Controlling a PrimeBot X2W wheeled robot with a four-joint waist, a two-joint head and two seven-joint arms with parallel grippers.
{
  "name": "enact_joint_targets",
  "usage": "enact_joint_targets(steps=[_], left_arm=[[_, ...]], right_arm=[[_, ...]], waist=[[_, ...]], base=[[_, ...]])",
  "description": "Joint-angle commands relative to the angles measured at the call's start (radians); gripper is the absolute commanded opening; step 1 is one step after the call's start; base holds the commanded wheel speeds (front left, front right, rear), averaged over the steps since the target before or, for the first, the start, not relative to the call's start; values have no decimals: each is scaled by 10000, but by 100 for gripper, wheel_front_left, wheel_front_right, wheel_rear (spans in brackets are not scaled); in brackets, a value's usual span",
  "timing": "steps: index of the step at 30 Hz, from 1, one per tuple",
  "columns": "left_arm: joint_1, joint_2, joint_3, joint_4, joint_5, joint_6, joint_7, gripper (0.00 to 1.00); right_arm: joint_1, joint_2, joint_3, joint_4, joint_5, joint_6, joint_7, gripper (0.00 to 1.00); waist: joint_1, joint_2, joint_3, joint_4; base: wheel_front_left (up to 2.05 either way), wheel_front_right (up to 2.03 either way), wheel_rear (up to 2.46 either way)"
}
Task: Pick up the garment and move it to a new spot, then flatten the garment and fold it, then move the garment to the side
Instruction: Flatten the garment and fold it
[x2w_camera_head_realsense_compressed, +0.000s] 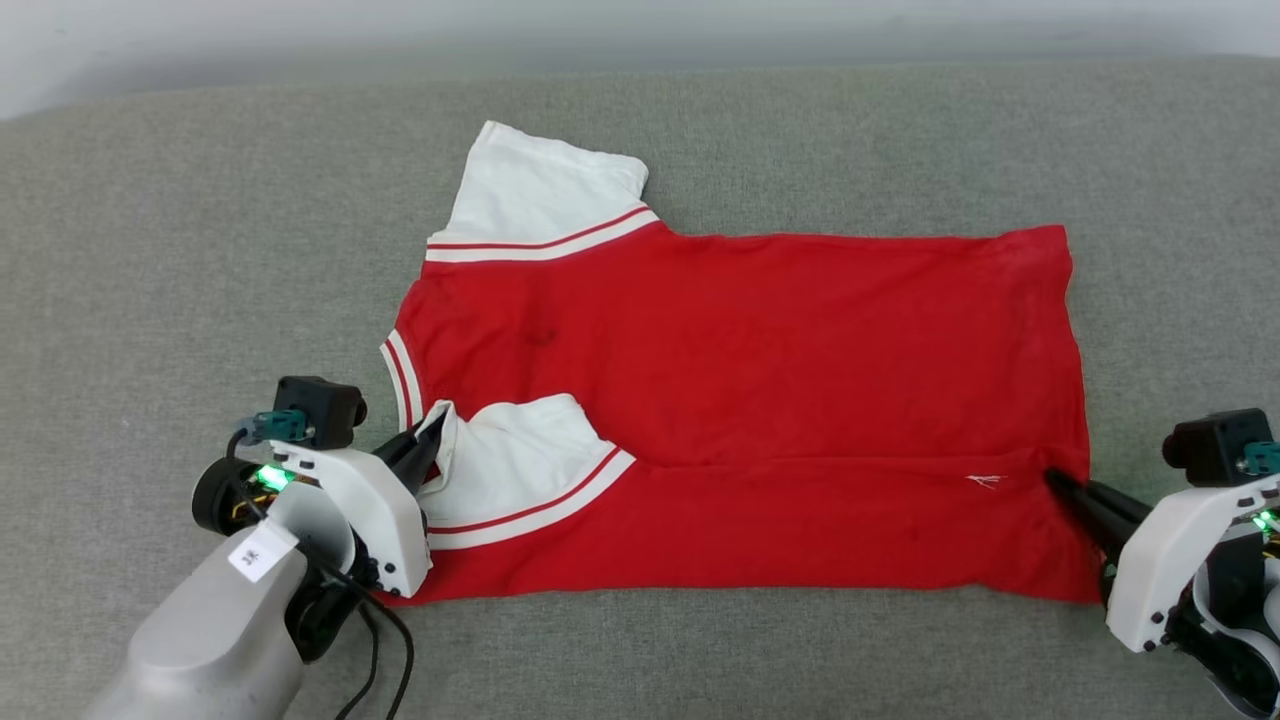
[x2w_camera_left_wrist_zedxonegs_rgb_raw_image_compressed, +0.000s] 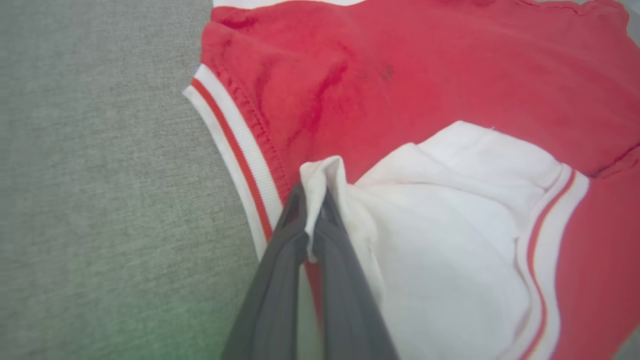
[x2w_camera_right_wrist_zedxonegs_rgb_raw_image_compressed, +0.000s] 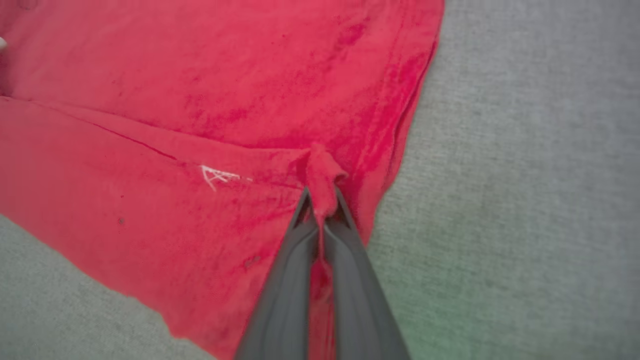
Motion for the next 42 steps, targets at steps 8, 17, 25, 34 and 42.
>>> enact_joint_targets(steps=[8, 17, 25, 34, 42], left_arm=[[-587, 145, -177, 211, -32, -8, -288, 100], [-1201, 951, -976, -1146, -661, -14, 1850, 100], [-1772, 1550, -1630, -2033, -2014, -16, 5294, 100], [-1840, 1639, -2180, -1836, -2660, -9, 7547, 100], [-1244, 1650, -2570, -1440, -2599, 60, 7750, 100]], right_arm=[[300, 21, -423, 48, -82, -10, -688, 100], [1036, 91, -923, -422, -254, -10, -729, 100], [1348, 243, -1368, -758, -470, -10, -436, 100], [1531, 479, -1605, -1075, -632, -10, 26, 100], [1619, 609, -1900, -1268, -728, -10, 193, 100]], waist=[[-1, 0, -773, 220], [-1, 0, -1379, 447], [-1, 0, -1476, 529], [-1, 0, -1482, 343], [-1, 0, -1314, 171]], base=[[0, 0, 0], [0, 0, 0], [0, 0, 0], [0, 0, 0], [0, 0, 0]])
